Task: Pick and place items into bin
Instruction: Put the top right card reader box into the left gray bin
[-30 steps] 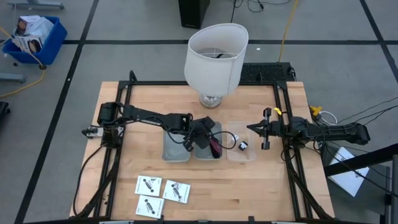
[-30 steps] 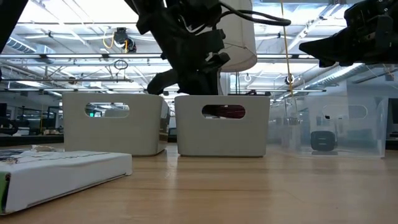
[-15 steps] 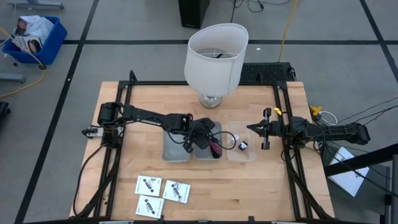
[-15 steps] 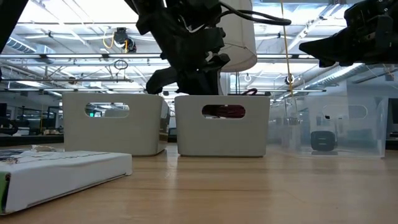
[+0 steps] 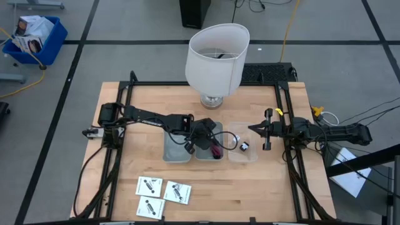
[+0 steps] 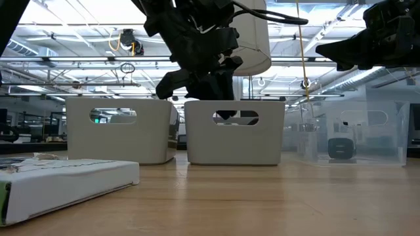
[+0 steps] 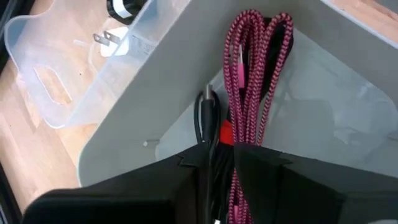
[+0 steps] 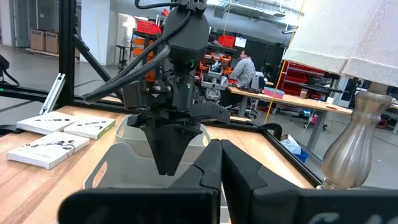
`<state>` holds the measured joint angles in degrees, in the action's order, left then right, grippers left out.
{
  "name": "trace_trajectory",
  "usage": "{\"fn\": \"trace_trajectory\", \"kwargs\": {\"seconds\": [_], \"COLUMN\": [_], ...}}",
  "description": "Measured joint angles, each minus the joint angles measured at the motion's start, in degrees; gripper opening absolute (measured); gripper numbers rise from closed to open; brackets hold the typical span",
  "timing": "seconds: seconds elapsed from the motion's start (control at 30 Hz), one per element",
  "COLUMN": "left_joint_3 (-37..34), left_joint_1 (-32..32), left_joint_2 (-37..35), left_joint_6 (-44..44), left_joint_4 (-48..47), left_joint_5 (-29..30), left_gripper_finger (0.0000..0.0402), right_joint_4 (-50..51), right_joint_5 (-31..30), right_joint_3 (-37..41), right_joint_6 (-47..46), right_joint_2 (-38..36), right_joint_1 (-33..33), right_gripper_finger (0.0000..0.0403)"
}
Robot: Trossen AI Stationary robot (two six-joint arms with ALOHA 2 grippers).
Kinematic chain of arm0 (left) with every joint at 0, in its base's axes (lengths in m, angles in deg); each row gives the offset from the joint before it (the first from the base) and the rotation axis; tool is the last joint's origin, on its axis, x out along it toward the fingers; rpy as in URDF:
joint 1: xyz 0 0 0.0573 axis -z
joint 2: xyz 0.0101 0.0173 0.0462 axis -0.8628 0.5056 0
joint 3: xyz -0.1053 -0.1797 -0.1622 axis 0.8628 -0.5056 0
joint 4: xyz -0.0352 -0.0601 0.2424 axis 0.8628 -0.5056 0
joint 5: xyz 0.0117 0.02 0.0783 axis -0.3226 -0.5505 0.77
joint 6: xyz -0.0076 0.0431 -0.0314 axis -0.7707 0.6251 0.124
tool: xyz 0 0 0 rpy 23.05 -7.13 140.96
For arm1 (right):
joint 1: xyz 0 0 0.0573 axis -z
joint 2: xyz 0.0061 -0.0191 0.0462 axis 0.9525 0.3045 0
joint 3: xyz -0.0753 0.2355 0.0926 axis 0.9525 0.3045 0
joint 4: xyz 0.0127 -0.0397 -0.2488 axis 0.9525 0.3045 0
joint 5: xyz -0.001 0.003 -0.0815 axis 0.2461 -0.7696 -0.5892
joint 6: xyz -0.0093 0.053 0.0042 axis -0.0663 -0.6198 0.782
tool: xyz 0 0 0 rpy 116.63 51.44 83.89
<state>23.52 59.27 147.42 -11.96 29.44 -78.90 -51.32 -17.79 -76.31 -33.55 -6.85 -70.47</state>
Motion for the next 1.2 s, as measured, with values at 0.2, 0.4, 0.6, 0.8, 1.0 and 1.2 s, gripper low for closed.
{"fn": "trace_trajectory", "kwargs": {"seconds": [0.2,0.4,0.6,0.8,1.0,1.2], "left_joint_3": [0.65,1.23,1.33,0.79,-12.48,-33.19], "left_joint_1": [0.98,6.12,11.80,15.66,19.44,23.69], "left_joint_2": [-0.44,-9.25,-20.30,-27.33,-33.59,-41.88], "left_joint_6": [-0.14,-3.67,-14.84,-32.41,-42.15,-44.79], "left_joint_4": [0.32,-2.14,-5.35,-19.69,-18.12,13.75], "left_joint_5": [6.92,14.98,16.23,17.01,18.26,18.20], "left_gripper_finger": [0.0085,0.0085,0.0064,0.0007,0.0004,0.0002], "right_joint_4": [0.01,0.02,0.02,0.02,0.02,-0.09], "right_joint_5": [0.00,0.09,0.09,0.20,0.22,0.24], "right_joint_3": [0.02,0.00,0.02,0.00,0.02,0.02], "right_joint_6": [-0.01,0.48,0.59,0.48,0.46,0.44], "right_joint_2": [0.00,-0.02,-0.02,-0.02,-0.02,0.00], "right_joint_1": [0.00,0.00,0.00,0.00,0.00,0.00], "right_gripper_finger": [0.0000,0.0000,0.0000,0.0000,0.0000,0.0000]}}
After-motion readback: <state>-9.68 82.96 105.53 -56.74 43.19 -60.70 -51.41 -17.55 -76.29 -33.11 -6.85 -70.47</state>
